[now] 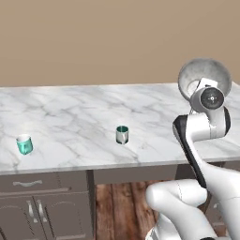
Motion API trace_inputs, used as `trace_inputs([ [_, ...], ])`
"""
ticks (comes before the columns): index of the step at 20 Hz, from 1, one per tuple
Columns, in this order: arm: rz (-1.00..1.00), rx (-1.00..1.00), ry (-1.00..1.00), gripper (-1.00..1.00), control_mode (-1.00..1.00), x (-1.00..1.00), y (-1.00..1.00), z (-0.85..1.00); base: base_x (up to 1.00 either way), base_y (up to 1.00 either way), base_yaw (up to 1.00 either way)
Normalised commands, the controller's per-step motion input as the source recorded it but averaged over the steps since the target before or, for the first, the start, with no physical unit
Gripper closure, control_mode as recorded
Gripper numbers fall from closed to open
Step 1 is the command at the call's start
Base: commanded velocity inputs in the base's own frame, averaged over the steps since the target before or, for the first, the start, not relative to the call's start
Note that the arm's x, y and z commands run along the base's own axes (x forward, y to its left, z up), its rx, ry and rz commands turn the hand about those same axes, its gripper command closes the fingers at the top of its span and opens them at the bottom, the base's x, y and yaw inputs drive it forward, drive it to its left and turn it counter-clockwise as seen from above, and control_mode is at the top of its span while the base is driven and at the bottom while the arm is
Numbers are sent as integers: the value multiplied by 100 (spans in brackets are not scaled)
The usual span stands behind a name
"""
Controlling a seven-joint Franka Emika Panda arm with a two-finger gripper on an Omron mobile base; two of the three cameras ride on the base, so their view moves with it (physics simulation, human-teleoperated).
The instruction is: Clear the mugs and bowl far away from the sink.
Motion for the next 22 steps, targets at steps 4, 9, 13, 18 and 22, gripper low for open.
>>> trace_inputs([
  [4, 0, 0, 25, 100, -100, 6, -27, -18, 4, -8, 0],
  [9, 0, -4, 37, 100, -100, 0, -14, -48, 0, 0, 0],
  [13, 0, -2, 36, 100, -100, 3, -20, -41, 0, 0, 0],
  [18, 0, 0, 29, 100, -100, 8, -24, -30, 0, 0, 0],
  [22, 0, 0, 9, 100, -100, 8, 0, -2, 0, 0, 0],
])
